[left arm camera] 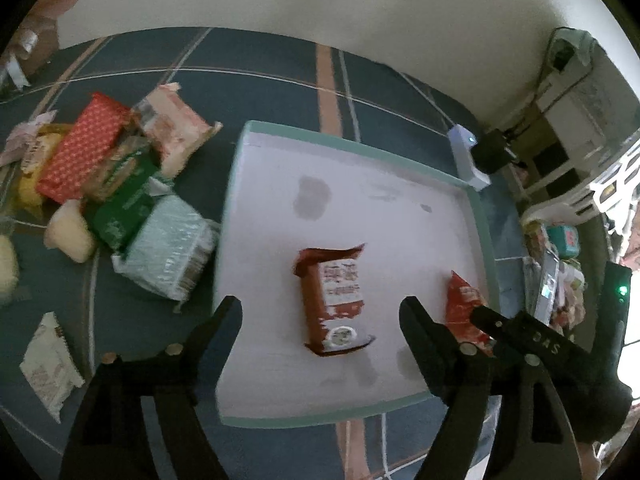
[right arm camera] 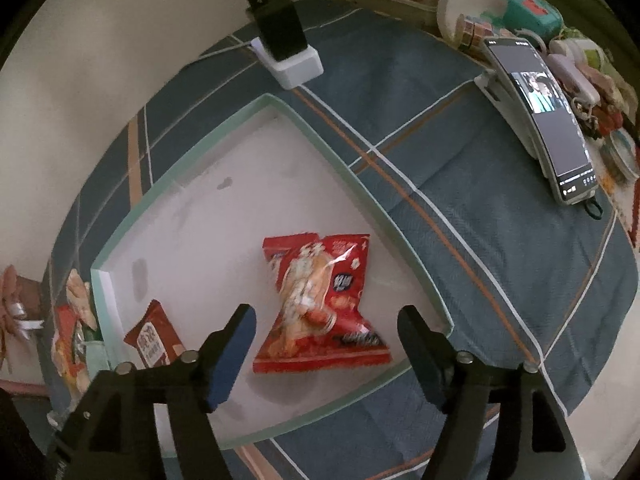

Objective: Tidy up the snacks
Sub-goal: 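Carry both packs into the white tray and open both grippers, then move the left gripper back over the white wrapped pastry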

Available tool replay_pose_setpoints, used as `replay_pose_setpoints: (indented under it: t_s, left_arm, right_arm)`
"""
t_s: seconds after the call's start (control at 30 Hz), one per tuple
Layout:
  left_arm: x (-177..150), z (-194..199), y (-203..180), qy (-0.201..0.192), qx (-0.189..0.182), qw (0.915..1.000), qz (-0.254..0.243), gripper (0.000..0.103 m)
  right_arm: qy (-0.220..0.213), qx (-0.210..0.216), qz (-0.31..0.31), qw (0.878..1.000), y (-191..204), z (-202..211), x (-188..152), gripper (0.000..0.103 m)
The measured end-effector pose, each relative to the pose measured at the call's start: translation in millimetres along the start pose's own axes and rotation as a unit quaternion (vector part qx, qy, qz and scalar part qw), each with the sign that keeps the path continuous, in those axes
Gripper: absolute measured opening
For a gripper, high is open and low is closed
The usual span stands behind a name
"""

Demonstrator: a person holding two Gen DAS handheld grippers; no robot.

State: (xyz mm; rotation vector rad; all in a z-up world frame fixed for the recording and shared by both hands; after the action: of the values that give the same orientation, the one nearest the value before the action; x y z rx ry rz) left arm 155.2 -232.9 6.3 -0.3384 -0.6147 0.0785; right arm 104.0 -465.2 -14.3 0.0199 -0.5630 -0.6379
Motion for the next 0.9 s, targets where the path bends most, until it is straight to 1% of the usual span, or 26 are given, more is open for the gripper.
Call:
replay_pose_setpoints:
  t_s: [0.03, 0.1, 0.13, 0.17, 0.27, 0.33, 0.43, 0.5, 0.73, 0.8, 0.87, 0.9]
  left_arm:
    - [1, 1, 3, 0.000, 0.010, 0.9999, 0.001, 0.083]
    - [2, 2, 10, -0.001, 0.036, 0.9993, 0.001, 0.085]
    - [3, 2, 15, -0.003, 0.048, 0.9988, 0.002, 0.092]
    - [4, 3, 20, -0.005, 0.063, 0.9980, 0.005, 0.094]
    - [5, 5, 35, -0.005, 0.096, 0.9953, 0.011, 0.094]
    - [6, 6, 47, -0.004, 0.125, 0.9921, 0.013, 0.094]
    - [6, 8, 64, -0.004, 0.169, 0.9855, 0.013, 0.094]
    - [7, 11, 75, -0.006, 0.189, 0.9818, 0.015, 0.094]
    - [9, 21, 98, -0.014, 0.221, 0.9748, 0.025, 0.094]
    - [11, 17, 98, -0.011, 0.227, 0.9736, 0.018, 0.102]
    - [11, 16, 99, -0.007, 0.227, 0.9739, 0.012, 0.103]
    - [12, 14, 101, -0.005, 0.225, 0.9744, 0.013, 0.103]
  right_arm:
    - [0.001, -0.003, 0.006, 1.000, 1, 0, -1, 0.079]
    - [0.004, -0.012, 0.019, 1.000, 5, 0, -3, 0.086]
    - [0.004, -0.014, 0.024, 1.000, 6, 0, -4, 0.091]
    - [0.003, -0.015, 0.031, 0.999, 8, 1, -5, 0.094]
    - [0.000, -0.018, 0.049, 0.999, 16, 2, -7, 0.097]
    - [-0.003, -0.022, 0.063, 0.998, 21, 5, -9, 0.098]
    - [-0.008, -0.024, 0.081, 0.996, 30, 7, -12, 0.098]
    - [-0.014, -0.023, 0.093, 0.995, 38, 12, -13, 0.098]
    - [-0.023, -0.007, 0.118, 0.993, 59, 23, -21, 0.098]
    - [-0.026, -0.006, 0.124, 0.992, 63, 23, -22, 0.098]
    - [-0.026, 0.001, 0.126, 0.992, 66, 22, -24, 0.103]
    - [-0.026, 0.003, 0.125, 0.992, 66, 23, -25, 0.103]
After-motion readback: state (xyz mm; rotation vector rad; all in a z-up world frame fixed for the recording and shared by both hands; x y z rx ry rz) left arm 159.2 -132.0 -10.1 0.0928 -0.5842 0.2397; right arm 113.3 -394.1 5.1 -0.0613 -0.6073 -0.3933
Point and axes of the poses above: each gripper's, at about its wrist camera, not at the fingertips, and z roughly against the way its jaws point, y to its left, x to its top, the point moved 3 cm from there along -z, roughly the way its jaws point, and after that the axes turned 15 degrees about -y, right-handed, at the moved point
